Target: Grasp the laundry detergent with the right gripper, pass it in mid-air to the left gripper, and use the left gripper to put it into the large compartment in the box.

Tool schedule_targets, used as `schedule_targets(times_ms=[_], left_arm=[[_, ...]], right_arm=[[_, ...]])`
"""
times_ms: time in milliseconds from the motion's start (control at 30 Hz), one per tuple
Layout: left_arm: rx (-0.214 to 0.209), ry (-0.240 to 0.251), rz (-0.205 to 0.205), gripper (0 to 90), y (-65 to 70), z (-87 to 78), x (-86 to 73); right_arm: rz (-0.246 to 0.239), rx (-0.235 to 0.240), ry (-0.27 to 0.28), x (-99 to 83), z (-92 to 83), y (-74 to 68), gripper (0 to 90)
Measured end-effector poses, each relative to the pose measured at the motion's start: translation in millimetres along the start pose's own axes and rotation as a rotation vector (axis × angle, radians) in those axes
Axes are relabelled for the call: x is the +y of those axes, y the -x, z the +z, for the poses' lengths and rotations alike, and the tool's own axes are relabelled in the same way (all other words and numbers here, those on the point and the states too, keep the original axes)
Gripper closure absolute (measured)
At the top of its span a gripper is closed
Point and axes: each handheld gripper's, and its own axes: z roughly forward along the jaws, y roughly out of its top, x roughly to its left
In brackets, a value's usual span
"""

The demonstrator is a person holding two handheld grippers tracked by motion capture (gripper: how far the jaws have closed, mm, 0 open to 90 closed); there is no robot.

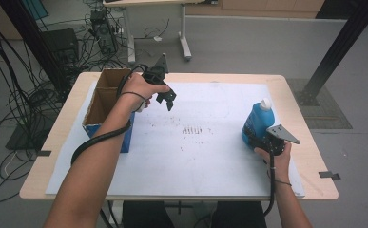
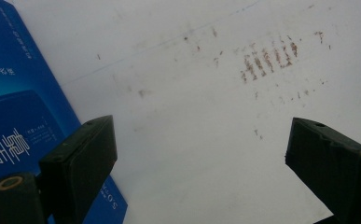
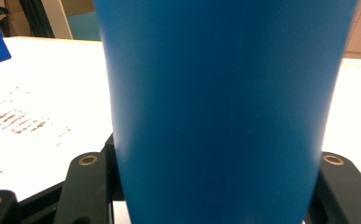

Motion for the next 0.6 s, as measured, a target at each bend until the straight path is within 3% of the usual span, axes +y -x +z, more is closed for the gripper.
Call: schedule_targets(times_ms=[600], left_arm=[[0.013,-0.007,0.021,9.5,0.0,-2.0,-2.4]], right_arm=[[0.000,0.003,-0.006,0.8,0.0,0.0,40.9]])
